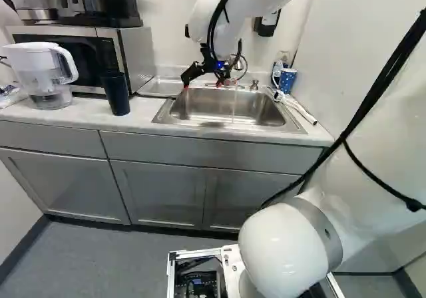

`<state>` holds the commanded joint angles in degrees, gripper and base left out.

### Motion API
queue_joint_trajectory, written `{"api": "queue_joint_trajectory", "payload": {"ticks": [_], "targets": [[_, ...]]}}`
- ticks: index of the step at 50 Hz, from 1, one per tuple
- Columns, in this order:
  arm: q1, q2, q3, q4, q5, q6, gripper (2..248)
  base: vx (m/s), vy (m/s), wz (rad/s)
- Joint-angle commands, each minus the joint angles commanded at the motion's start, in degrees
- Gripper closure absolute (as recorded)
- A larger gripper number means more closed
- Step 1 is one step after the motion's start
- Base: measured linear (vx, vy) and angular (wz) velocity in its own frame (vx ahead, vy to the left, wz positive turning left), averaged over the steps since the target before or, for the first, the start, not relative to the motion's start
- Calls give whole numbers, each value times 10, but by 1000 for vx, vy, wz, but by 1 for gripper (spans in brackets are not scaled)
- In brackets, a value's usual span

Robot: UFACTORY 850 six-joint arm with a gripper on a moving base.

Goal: Rinse the cup and place it in the tray

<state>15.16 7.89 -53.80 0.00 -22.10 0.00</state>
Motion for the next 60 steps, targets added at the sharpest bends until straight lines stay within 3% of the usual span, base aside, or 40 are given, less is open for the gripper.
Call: {"api": "queue_joint_trajectory", "payload": {"ticks": [60], "targets": [[117,-51,-49,0,0,0,3,0,0,0]]}}
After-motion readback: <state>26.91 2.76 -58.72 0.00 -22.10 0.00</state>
